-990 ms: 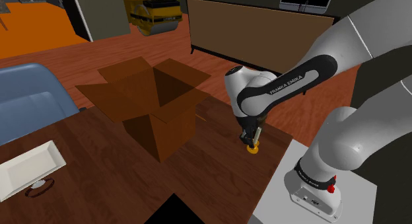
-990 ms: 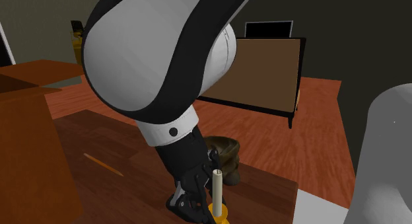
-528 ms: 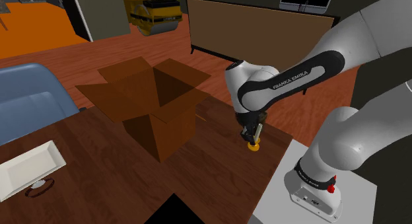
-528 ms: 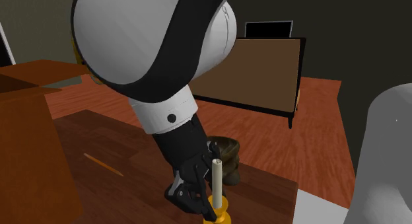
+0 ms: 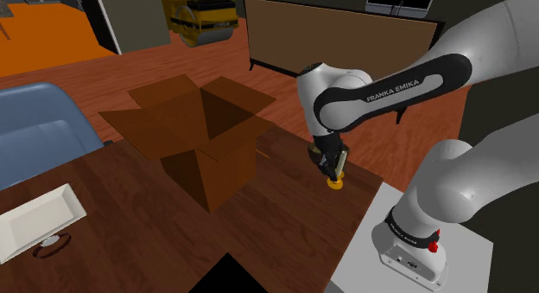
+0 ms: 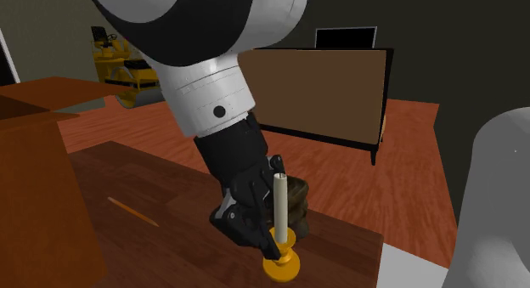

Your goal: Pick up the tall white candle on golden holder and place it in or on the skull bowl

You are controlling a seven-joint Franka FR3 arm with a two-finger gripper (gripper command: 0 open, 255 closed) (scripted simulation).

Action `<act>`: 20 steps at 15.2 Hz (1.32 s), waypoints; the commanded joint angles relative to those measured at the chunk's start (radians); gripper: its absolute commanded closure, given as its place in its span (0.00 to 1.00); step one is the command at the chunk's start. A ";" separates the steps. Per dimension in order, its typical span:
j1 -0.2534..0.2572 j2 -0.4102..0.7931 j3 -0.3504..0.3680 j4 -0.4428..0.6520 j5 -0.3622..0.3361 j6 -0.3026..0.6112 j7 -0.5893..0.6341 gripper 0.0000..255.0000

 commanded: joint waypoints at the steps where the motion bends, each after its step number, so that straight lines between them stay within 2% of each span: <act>1: 0.002 -0.018 -0.001 0.019 0.002 -0.037 0.000 1.00; 20: 0.000 -0.107 -0.023 0.215 -0.010 -0.322 -0.013 1.00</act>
